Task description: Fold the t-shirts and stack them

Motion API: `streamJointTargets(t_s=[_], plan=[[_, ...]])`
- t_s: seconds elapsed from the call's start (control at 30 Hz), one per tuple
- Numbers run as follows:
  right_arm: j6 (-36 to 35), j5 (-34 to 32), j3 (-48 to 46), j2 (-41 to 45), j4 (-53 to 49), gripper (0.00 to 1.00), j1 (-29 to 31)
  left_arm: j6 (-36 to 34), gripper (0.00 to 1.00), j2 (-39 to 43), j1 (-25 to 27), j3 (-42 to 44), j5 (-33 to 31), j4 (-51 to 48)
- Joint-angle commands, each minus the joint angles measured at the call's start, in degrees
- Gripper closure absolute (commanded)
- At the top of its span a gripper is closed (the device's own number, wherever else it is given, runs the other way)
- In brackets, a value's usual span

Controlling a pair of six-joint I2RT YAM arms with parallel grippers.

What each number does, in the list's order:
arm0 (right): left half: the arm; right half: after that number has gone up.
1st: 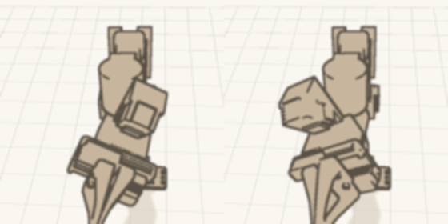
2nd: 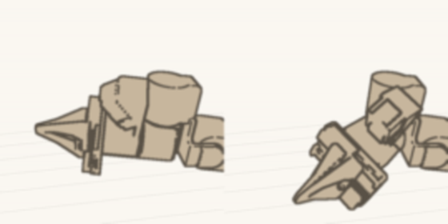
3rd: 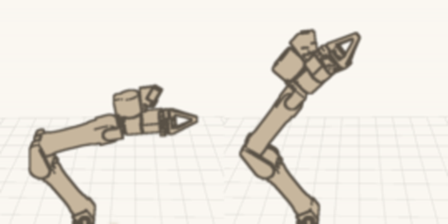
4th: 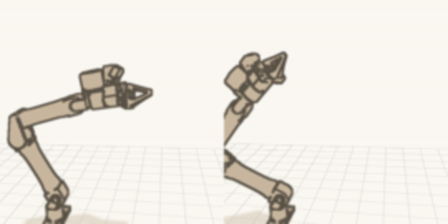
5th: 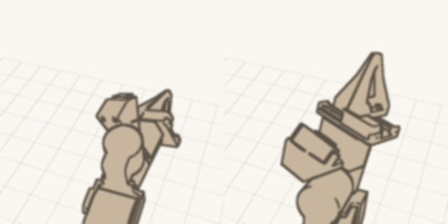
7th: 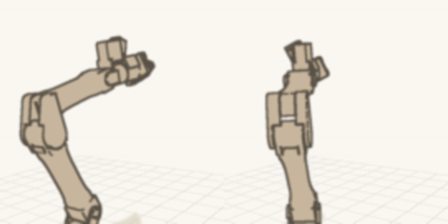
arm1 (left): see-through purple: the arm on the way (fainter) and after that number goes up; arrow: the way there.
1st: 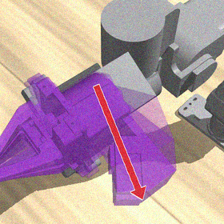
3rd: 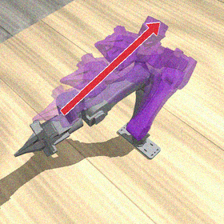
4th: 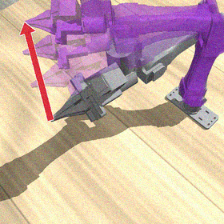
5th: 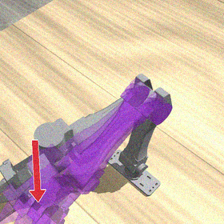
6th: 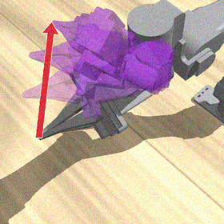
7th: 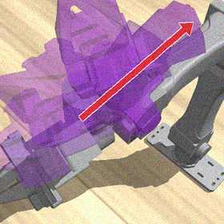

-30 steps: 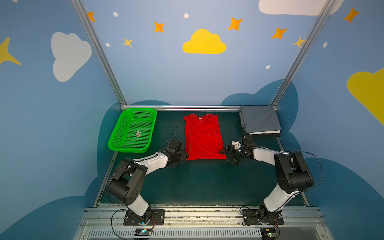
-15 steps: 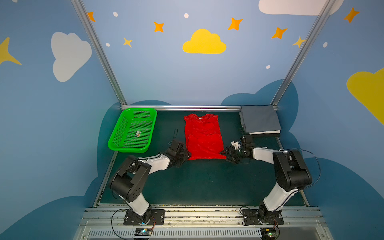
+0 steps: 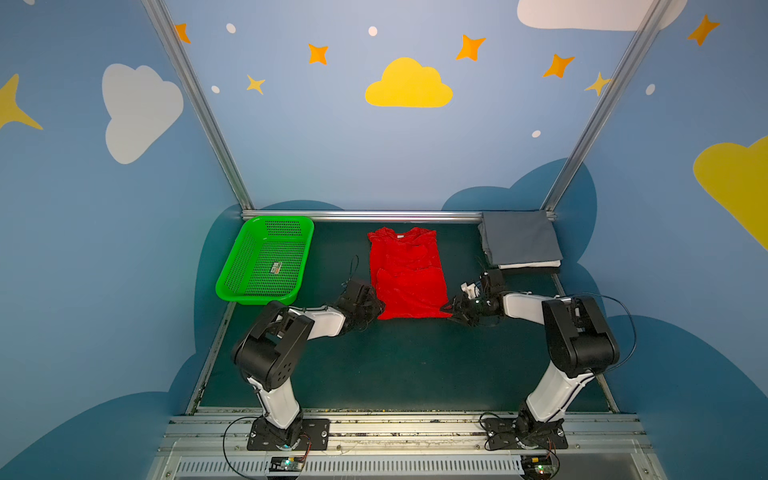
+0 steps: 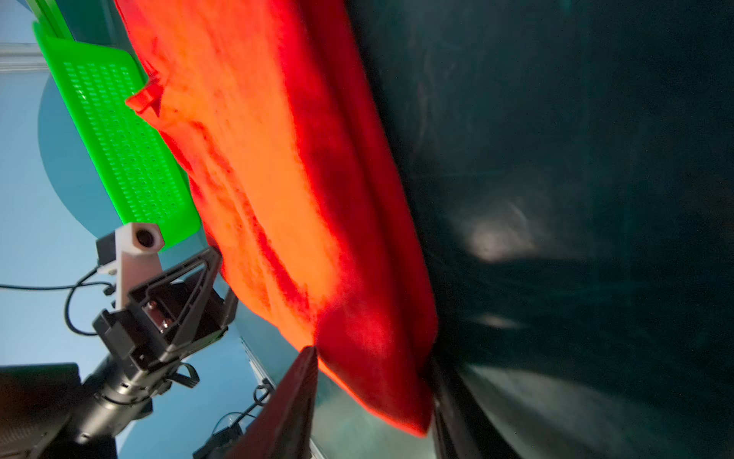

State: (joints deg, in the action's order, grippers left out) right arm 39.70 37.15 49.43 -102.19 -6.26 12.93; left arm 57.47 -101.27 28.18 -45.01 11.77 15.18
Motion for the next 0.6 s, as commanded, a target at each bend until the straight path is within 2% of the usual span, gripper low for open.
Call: streamJointTargets(t_s=[0.0, 0.07, 0.33, 0.43, 0.57], plan=[[-1.17, -4.74, -0.66, -3.66, -4.90, 0.57, 0.61, -0.83, 0.69, -3.68, 0.38, 0.56, 0.01, -6.34], [-1.59, -4.33, -0.11, -4.26, -5.04, 0.61, 0.60, -1.20, 0.72, -3.97, 0.41, 0.16, -0.08, -6.99], [-2.59, -3.44, 2.73, -5.24, -6.31, 0.63, 0.61, -3.76, 0.89, -4.22, 0.39, -1.80, -0.58, -10.03], [-3.54, -4.90, 3.12, -4.45, -7.58, 0.71, 0.61, -3.99, 0.96, -3.98, 0.39, -1.83, -0.69, -10.39], [-4.76, -6.19, 3.73, -3.30, -9.19, 0.87, 0.52, -4.12, 0.96, -3.69, 0.38, -1.67, -0.71, -10.43]])
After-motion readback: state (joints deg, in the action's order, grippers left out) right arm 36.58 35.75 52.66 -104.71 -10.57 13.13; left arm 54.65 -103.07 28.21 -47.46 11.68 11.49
